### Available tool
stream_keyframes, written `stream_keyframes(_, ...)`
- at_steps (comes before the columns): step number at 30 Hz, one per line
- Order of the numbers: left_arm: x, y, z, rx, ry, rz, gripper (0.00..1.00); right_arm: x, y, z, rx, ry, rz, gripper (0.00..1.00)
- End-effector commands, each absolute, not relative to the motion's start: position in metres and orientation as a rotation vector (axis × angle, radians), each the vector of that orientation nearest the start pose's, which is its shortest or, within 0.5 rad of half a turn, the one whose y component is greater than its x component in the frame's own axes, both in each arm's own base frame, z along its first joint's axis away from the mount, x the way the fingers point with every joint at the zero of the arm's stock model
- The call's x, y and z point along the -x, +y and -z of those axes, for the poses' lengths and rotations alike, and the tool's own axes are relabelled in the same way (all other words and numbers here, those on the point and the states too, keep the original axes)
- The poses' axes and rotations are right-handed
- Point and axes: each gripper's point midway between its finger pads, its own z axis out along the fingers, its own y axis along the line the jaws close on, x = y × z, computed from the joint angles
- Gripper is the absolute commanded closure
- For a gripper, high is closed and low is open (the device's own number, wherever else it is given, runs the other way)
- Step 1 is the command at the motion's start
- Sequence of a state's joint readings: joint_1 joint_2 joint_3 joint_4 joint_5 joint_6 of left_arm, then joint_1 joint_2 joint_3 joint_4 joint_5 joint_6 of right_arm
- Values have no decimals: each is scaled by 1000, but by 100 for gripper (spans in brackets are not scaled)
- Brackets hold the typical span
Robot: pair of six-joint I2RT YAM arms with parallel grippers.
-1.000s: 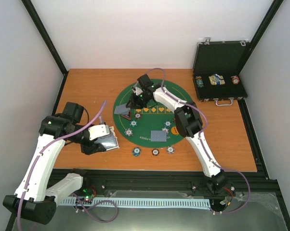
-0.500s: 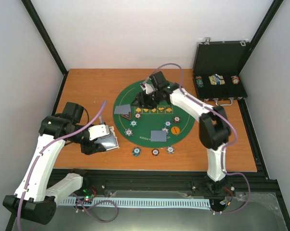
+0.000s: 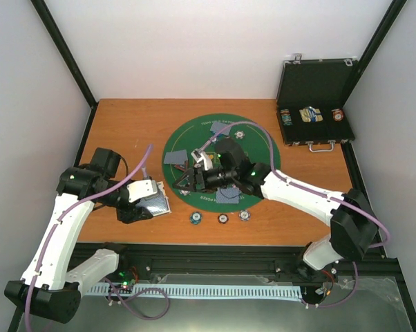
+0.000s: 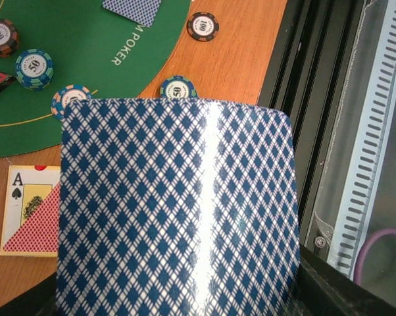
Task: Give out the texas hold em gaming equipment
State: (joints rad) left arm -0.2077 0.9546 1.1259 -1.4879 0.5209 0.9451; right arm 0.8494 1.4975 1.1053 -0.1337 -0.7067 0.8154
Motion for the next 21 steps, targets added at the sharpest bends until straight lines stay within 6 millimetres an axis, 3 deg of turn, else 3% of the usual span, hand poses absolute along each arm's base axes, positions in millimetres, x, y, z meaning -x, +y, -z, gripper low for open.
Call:
stream_keyframes(1,-135,-121,-222,-1503,2159,573,88,-184,413,-260,568,2291,-1719,20)
stream_keyframes(7,-134,-122,-222,-1503,2155,578,88,-160,436,-255,643,2300,-1765,21)
stream_keyframes(21,-135,-123,-225,-1502,2144,578,88,-143,476,-252,724,2286,-1897,25)
